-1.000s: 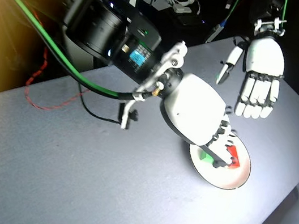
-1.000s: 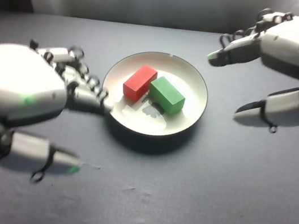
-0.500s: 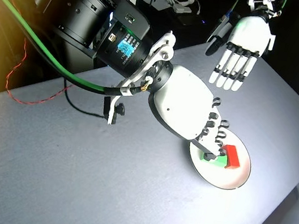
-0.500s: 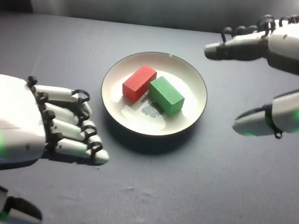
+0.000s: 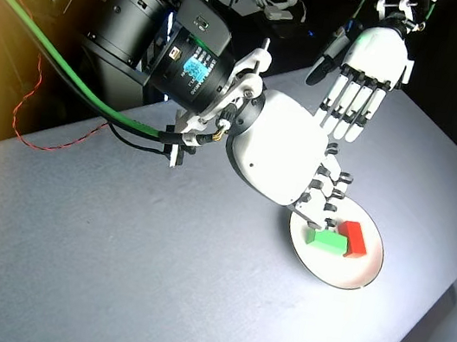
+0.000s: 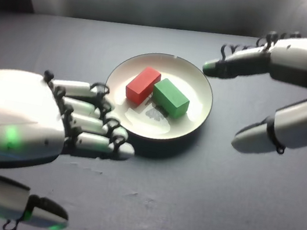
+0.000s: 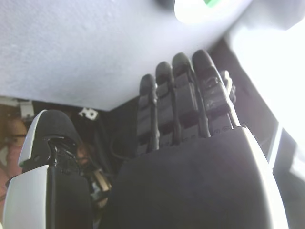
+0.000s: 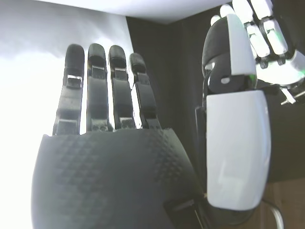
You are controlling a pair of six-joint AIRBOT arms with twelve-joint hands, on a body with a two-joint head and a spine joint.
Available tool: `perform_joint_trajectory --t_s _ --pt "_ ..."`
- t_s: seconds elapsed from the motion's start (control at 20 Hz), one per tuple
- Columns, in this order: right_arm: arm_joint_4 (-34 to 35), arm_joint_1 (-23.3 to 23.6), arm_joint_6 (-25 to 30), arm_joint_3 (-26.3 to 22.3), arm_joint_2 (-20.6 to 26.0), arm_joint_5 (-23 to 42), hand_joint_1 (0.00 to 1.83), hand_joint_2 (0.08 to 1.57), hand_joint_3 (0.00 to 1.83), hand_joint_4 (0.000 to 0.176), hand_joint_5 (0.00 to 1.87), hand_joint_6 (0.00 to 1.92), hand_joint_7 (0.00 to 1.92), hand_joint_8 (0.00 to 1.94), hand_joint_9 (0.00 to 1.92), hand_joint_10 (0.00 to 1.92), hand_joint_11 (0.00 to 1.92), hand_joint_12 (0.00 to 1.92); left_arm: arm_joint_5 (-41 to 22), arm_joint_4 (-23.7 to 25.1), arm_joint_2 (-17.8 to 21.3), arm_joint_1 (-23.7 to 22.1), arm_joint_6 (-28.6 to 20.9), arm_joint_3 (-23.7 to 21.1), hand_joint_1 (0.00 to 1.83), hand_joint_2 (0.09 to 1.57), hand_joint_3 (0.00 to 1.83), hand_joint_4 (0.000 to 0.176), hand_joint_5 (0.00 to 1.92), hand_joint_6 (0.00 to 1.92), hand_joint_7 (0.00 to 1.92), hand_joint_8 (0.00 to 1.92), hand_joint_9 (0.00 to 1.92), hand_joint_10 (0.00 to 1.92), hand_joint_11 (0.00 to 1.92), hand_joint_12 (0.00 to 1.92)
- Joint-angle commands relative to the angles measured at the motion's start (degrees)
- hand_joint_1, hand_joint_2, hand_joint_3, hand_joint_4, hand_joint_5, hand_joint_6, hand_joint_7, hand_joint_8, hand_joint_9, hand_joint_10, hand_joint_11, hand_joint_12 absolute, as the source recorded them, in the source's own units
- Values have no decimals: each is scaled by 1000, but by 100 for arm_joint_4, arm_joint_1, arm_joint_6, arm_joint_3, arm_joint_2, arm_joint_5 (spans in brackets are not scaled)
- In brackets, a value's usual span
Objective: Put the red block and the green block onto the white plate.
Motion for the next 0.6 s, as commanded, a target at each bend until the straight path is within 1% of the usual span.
perform_joint_trajectory --t_s 0.0,0.1,0.15,0.2,0.25,0.3,0.35,0.45,0.5,0.55 --pt "40 1 -91 -4 11 491 828 1007 1 0 224 1 258 2 231 2 0 651 -519 -201 23 -73 11 -7 344 1162 0 0 281 2 293 0 258 0 0 485" --pt "39 -108 -111 -4 -35 660 854 998 0 0 226 2 250 0 224 0 0 646 -515 -204 23 -130 12 3 335 1158 0 0 289 4 299 2 266 3 0 515" --pt "39 -139 -104 -4 -60 668 895 985 0 0 214 1 224 1 194 1 0 566 -515 -178 26 -173 12 8 359 1151 0 0 289 2 300 2 266 2 0 521" --pt "38 -162 -108 -4 -87 662 924 975 0 0 215 1 210 0 177 1 0 513 -515 -145 25 -209 12 16 364 1154 0 0 264 2 276 2 244 1 0 465" --pt "39 -176 -57 -4 -110 645 926 971 0 0 219 2 213 2 182 3 0 517 -515 -133 24 -226 11 20 373 1152 0 0 255 0 269 1 234 1 0 439" --pt "40 -207 212 -5 -134 536 929 961 0 0 227 4 223 5 191 6 0 520 -515 -119 23 -233 11 21 320 1155 0 0 235 0 247 0 209 0 0 393" --pt "40 -229 419 -7 -141 468 930 961 0 0 224 2 218 2 184 2 0 500 -515 -117 23 -233 10 21 338 1154 0 0 229 0 229 0 190 0 0 355" --pt "40 -285 1325 -10 -155 404 938 962 0 0 205 1 205 3 172 2 0 491 -515 -100 24 -232 -2 29 319 1155 0 0 218 2 192 2 164 3 0 323" --pt "41 -288 1584 -10 -161 409 928 961 0 0 205 1 205 3 171 2 0 491 -515 -91 24 -232 -13 41 279 1163 2 0 193 0 171 0 145 1 0 285" --pt "41 -292 1684 -12 -172 409 929 964 0 0 208 2 206 2 174 2 0 478 -519 -86 26 -234 -20 51 252 1169 3 0 174 1 155 1 120 3 0 204"
